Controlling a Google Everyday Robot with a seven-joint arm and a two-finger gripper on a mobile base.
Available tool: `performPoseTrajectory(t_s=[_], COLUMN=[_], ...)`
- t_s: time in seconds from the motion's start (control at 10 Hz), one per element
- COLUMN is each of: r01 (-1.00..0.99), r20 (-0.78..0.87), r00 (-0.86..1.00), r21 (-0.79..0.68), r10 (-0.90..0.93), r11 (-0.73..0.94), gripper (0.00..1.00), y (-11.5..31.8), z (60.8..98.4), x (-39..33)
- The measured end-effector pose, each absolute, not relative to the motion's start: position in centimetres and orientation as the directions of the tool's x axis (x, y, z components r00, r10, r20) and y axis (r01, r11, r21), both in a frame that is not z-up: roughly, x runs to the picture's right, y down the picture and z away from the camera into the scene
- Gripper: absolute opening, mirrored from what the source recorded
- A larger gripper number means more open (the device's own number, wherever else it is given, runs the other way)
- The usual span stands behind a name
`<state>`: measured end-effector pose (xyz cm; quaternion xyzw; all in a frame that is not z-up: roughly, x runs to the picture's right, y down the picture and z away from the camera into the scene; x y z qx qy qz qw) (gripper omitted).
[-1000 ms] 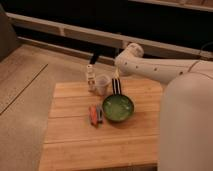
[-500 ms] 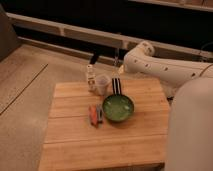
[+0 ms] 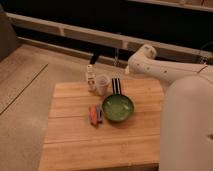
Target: Place the eraser in the ceramic cup
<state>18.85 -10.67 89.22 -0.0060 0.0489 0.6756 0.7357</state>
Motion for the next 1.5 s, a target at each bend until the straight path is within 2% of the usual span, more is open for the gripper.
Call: performPoseTrajectory(t_s=[0.7, 1.3, 1.5], r01=[-0.975, -0.939, -0.914], r20=[-0.062, -0.165, -0.212], r00=[0.093, 0.143, 0.181], r21=[-0.207, -0.333, -0.398], r10=[0.994, 0.976, 0.960], r11=[0.078, 0.082, 0.084], gripper=[0.65, 0.65, 0.65], y=[-10.7, -8.8, -7.6], z=[96.5, 100.6, 102.4], x=[13.0, 12.6, 10.3])
